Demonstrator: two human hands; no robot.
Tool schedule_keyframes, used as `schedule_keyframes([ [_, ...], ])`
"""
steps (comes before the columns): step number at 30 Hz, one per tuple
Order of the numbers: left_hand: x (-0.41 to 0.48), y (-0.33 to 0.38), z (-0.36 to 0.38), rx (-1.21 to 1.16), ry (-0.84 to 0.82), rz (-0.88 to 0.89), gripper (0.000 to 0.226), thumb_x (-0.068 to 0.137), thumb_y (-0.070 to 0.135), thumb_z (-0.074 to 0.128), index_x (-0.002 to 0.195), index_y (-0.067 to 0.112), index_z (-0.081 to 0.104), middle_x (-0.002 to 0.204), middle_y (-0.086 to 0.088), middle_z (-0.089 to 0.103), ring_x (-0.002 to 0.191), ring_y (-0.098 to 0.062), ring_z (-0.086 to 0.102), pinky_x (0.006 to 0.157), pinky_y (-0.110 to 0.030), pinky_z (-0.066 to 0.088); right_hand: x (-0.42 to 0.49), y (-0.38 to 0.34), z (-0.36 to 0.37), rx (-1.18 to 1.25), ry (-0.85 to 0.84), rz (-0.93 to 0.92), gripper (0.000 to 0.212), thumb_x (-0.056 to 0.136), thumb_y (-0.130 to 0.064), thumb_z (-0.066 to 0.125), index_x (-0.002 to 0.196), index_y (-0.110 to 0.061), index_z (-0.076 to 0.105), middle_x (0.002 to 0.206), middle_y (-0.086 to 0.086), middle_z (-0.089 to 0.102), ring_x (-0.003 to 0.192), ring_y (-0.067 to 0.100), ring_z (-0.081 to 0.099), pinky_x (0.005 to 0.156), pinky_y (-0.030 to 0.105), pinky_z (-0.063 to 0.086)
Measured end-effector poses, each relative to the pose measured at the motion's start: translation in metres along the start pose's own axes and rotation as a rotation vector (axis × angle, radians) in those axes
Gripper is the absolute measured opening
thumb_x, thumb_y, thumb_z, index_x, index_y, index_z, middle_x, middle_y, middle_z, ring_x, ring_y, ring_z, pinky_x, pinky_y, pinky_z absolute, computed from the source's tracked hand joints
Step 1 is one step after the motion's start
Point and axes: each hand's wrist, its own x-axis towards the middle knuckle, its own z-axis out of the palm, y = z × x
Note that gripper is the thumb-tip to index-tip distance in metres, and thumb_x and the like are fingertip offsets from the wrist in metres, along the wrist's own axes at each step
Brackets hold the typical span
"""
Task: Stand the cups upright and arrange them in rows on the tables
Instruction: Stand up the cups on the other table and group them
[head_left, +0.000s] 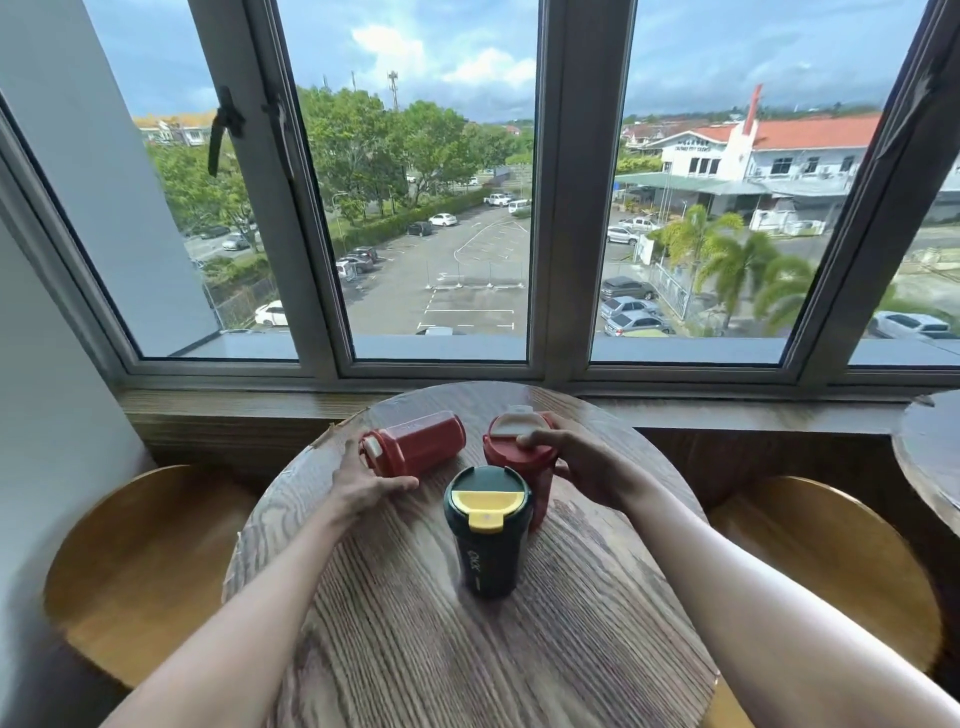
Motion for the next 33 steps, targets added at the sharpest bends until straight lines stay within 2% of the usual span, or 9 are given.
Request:
schedule_keyframes([
  [3, 0.003, -0.002, 0.004, -0.011, 0.046, 0.018, 0.102, 0.052, 0.014, 0.097, 0.135, 0.020, 0.038, 0.128, -0.014, 0.056, 0.119, -0.034, 0.056, 0.102, -0.046, 0.047, 0.001, 0.002, 0.000, -0.002, -0.009, 0.001, 0.039, 0.079, -0.015, 0.067, 0.117, -0.023, 0.062, 0.127, 0.011, 0.065, 0.124, 0.024, 0.057, 0.109, 0.037, 0.040],
  [8, -0.001, 0.027, -0.008, 0.027, 0.098, 0.197, 0.107, 0.031, 0.050, 0.090, 0.126, 0.017, 0.051, 0.114, -0.005, 0.057, 0.103, -0.023, 0.059, 0.087, -0.034, 0.054, 0.001, 0.001, 0.000, 0.031, -0.020, -0.007, 0.035, 0.082, -0.011, 0.065, 0.114, -0.024, 0.062, 0.129, 0.012, 0.064, 0.124, 0.025, 0.057, 0.106, 0.035, 0.042],
  [12, -0.009, 0.072, -0.014, 0.242, -0.004, 0.329, 0.092, 0.053, 0.028, 0.095, 0.133, 0.021, 0.051, 0.117, -0.009, 0.044, 0.105, -0.023, 0.050, 0.097, -0.034, 0.046, 0.000, 0.003, 0.001, 0.049, -0.017, -0.025, 0.038, 0.082, -0.011, 0.065, 0.118, -0.022, 0.061, 0.127, 0.011, 0.065, 0.116, 0.020, 0.060, 0.104, 0.034, 0.042],
  [14, -0.011, 0.086, -0.014, 0.367, -0.135, 0.334, 0.082, 0.061, 0.016, 0.093, 0.130, 0.028, 0.049, 0.117, -0.010, 0.039, 0.106, -0.023, 0.046, 0.102, -0.034, 0.042, -0.001, 0.003, 0.002, 0.054, -0.011, -0.028, 0.040, 0.081, -0.011, 0.065, 0.120, -0.020, 0.061, 0.127, 0.012, 0.065, 0.110, 0.018, 0.061, 0.101, 0.032, 0.043],
  [17, -0.015, 0.101, -0.010, 0.500, -0.218, 0.295, 0.090, 0.060, 0.035, 0.093, 0.136, 0.025, 0.046, 0.121, -0.010, 0.041, 0.116, -0.028, 0.048, 0.104, -0.038, 0.043, 0.001, 0.003, 0.001, 0.049, -0.013, -0.023, 0.042, 0.080, -0.013, 0.067, 0.121, -0.021, 0.061, 0.127, 0.012, 0.065, 0.111, 0.019, 0.061, 0.098, 0.032, 0.043],
  [20, -0.021, 0.113, 0.007, 0.693, -0.178, 0.203, 0.102, 0.059, 0.061, 0.084, 0.140, 0.017, 0.041, 0.130, -0.011, 0.040, 0.124, -0.031, 0.048, 0.106, -0.042, 0.044, 0.001, 0.004, 0.000, 0.049, -0.018, -0.017, 0.041, 0.078, -0.014, 0.069, 0.118, -0.023, 0.062, 0.126, 0.009, 0.066, 0.117, 0.022, 0.060, 0.106, 0.035, 0.041],
  [26, -0.031, 0.124, 0.029, 0.947, -0.096, 0.148, 0.115, 0.064, 0.083, 0.062, 0.146, 0.007, 0.034, 0.141, -0.016, 0.042, 0.130, -0.035, 0.049, 0.105, -0.043, 0.045, -0.003, 0.002, 0.002, 0.047, -0.019, -0.024, 0.031, 0.081, -0.011, 0.066, 0.109, -0.026, 0.065, 0.124, 0.009, 0.068, 0.108, 0.016, 0.061, 0.107, 0.036, 0.040],
  [30, -0.024, 0.140, 0.012, 1.119, -0.193, 0.113, 0.113, 0.060, 0.097, 0.041, 0.140, 0.017, 0.044, 0.134, -0.012, 0.059, 0.114, -0.031, 0.061, 0.091, -0.038, 0.053, -0.004, 0.001, 0.004, 0.061, -0.020, -0.025, 0.032, 0.083, -0.010, 0.065, 0.111, -0.024, 0.063, 0.120, 0.009, 0.068, 0.104, 0.016, 0.061, 0.104, 0.034, 0.041],
  [33, -0.020, 0.152, 0.004, 1.051, -0.351, 0.122, 0.081, 0.081, 0.075, 0.049, 0.138, 0.018, 0.048, 0.135, -0.011, 0.056, 0.106, -0.028, 0.059, 0.073, -0.033, 0.053, -0.006, 0.002, 0.004, 0.058, -0.026, -0.032, 0.038, 0.076, -0.017, 0.069, 0.113, -0.023, 0.064, 0.124, 0.011, 0.067, 0.106, 0.016, 0.061, 0.107, 0.036, 0.040],
])
